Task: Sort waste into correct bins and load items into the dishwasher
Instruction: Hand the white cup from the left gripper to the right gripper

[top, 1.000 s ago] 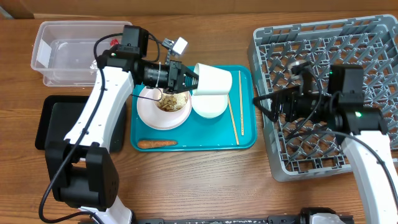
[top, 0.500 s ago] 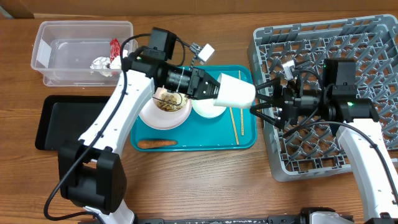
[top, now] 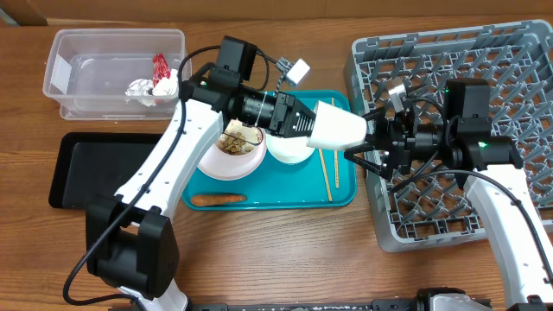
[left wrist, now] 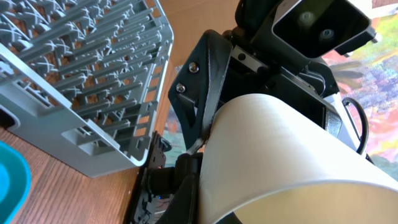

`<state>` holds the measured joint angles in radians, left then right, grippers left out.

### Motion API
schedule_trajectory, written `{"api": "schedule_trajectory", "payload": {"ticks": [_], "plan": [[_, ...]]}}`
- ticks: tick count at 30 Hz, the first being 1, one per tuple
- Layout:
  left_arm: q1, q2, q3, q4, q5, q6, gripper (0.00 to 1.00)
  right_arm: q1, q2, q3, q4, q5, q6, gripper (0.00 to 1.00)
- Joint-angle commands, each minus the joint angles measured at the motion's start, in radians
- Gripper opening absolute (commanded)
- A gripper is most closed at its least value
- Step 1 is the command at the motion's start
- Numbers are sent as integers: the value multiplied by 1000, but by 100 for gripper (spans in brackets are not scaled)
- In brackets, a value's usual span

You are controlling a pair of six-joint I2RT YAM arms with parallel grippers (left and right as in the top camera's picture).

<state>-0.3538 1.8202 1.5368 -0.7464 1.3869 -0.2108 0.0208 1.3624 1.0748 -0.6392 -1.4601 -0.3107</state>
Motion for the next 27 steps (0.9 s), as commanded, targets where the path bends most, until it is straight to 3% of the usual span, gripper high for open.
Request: {"api": "schedule_trajectory", "payload": {"ticks": [1,18,27], "plan": [[-7,16,19,3,-10,-23,4,13,-3,25,10,-13,-8,86],[-10,16,19,3,-10,-23,5,13,-3,25,79,13,-8,73],[-10,16,19,3,-57,-22,18,13,-2,25,77,95,-3,65]]}}
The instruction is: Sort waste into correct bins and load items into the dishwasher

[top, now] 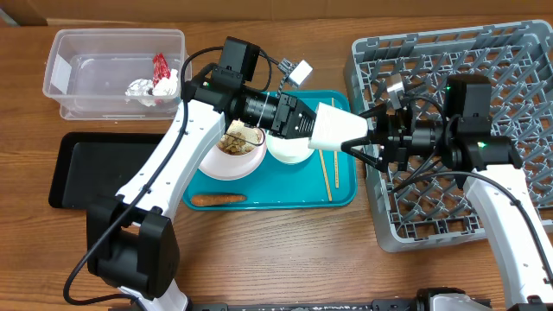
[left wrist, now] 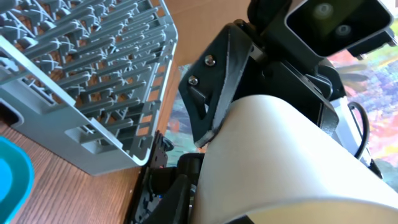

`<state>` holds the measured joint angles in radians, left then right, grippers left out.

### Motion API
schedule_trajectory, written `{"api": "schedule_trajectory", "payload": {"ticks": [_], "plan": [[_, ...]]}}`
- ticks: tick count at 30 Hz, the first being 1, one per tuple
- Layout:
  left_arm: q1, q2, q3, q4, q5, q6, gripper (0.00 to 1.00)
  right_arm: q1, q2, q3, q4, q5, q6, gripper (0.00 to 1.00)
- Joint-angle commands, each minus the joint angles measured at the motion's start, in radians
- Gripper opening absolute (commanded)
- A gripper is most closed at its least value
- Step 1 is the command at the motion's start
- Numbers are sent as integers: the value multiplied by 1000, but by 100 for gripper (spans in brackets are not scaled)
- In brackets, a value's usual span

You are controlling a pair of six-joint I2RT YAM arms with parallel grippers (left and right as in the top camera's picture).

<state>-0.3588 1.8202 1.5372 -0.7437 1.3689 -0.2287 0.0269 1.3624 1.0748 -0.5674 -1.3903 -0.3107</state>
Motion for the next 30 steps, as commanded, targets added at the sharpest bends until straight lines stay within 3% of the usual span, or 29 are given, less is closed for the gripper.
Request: {"api": "schedule_trajectory", "payload": {"ticks": [1,3,6,14,23,30], "plan": [[-5,16,19,0,-50,-4,20,6,-3,25,5,39,-3,63],[0,16,19,0,-74,-4,28,6,-3,25,6,108,37,60],[13,16,19,-11,-130,-3,32,6,-3,25,5,244,108,57],[94,16,19,-167,-484,21,39,3,-7,26,-45,631,237,55],[282,-59,20,-388,-853,69,39,-84,-20,156,-346,1003,365,54],[418,-255,20,-480,-1215,64,42,-291,-19,341,-578,1265,466,54]]}}
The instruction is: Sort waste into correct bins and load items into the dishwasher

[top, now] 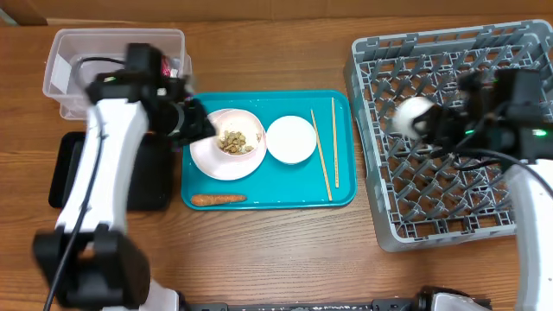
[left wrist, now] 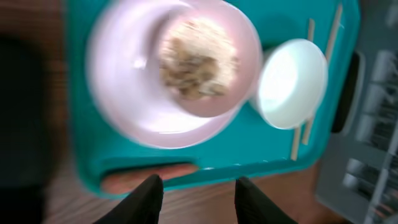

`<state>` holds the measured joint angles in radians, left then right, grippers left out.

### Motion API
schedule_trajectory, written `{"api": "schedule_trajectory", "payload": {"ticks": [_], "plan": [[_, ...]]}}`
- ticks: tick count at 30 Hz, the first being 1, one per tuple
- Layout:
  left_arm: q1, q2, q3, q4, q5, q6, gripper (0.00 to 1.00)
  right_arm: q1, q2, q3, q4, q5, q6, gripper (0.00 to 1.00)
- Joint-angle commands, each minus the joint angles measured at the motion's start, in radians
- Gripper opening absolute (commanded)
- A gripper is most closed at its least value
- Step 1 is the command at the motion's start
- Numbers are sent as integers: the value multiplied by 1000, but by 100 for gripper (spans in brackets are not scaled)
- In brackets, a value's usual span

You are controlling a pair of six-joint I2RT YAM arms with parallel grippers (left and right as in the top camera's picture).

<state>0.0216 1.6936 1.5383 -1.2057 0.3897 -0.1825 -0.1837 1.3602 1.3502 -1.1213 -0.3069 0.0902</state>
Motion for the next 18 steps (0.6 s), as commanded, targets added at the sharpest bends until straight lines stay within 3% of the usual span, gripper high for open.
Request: {"api": "schedule_trajectory", "payload": {"ticks": [1,5,11,18], "plan": [[46,-149,19,-23,-272,11,43,-111,-17,70,-30,225,84,54],[55,-201,19,-54,-406,-43,47,-236,-10,71,-34,352,119,54],[55,-197,18,-72,-396,-52,47,-430,44,71,-37,399,177,54],[55,-194,18,-72,-396,-58,47,-504,155,71,-39,391,203,56]]}}
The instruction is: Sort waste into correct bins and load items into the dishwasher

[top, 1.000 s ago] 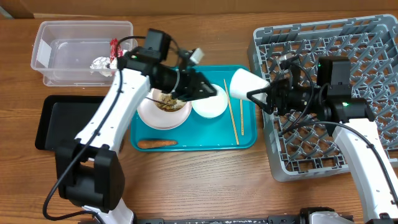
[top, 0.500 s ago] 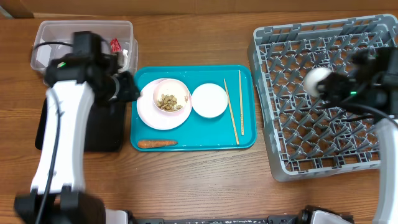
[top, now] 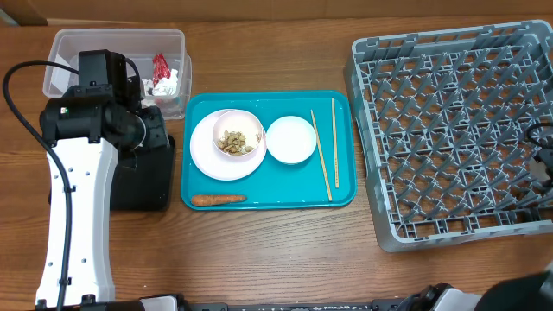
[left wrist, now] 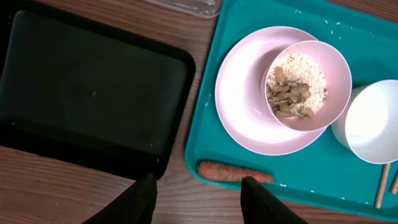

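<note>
My left gripper (left wrist: 200,200) is open and empty, hanging over the bare wood between the black tray (left wrist: 93,93) and the teal tray (left wrist: 208,134). On the teal tray lie a pink plate (left wrist: 239,112) carrying a small bowl of food scraps (left wrist: 305,87), a white bowl (left wrist: 373,121), an orange carrot piece (left wrist: 233,172) and two chopsticks (top: 322,155). The carrot lies just ahead of my fingertips. The grey dish rack (top: 449,130) stands at the right. My right gripper is out of view, and no white cup shows.
A clear plastic bin (top: 112,43) with crumpled wrappers sits at the back left, behind my left arm (top: 82,173). The arm covers much of the black tray in the overhead view. A dark cable shows at the right edge beside the rack.
My left gripper has moved from over the pink plate back toward the front, beside the black tray. The right arm and its white cup, then above the rack, have left the view.
At first my left gripper held a white cup above the teal tray with the right gripper's fingers at its other end. Later the right gripper had the cup over the rack and the left stood open by the plate. Now only the left arm shows.
</note>
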`<state>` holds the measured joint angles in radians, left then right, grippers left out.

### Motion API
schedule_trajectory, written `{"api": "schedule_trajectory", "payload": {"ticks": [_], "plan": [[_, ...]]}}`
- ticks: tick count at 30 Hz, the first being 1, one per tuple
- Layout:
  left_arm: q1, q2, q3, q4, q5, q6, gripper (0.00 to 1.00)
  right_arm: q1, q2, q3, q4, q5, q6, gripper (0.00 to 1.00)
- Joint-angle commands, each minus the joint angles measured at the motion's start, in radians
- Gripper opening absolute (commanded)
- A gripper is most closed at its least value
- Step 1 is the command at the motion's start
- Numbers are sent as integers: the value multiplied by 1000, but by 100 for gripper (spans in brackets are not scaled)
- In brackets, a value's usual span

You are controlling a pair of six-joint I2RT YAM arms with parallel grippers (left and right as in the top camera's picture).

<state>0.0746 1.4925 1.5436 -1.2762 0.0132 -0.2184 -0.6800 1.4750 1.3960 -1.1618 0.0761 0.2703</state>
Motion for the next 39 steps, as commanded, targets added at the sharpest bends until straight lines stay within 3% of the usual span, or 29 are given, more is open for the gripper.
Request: {"api": "schedule_trajectory", "payload": {"ticks": [1,7,10,13,18,25,30,39], "plan": [[2,7,12,-2,-19,-22,47,-8,58,25,0,5,23,56],[2,7,12,-2,-19,-22,47,-8,136,24,-2,1,23,63],[2,7,12,-2,-17,-22,47,-8,157,24,6,-18,23,83],[2,7,12,-2,-12,-22,47,-8,164,24,31,-88,23,94],[2,7,12,-3,-13,-22,48,-8,164,25,45,-211,9,95],[2,7,11,-6,-13,-23,52,33,103,32,58,-537,-140,88],[2,7,7,-9,-13,-23,56,188,10,54,73,-601,-202,88],[2,8,-32,-7,-13,-33,60,782,37,48,163,-382,-224,86]]}}
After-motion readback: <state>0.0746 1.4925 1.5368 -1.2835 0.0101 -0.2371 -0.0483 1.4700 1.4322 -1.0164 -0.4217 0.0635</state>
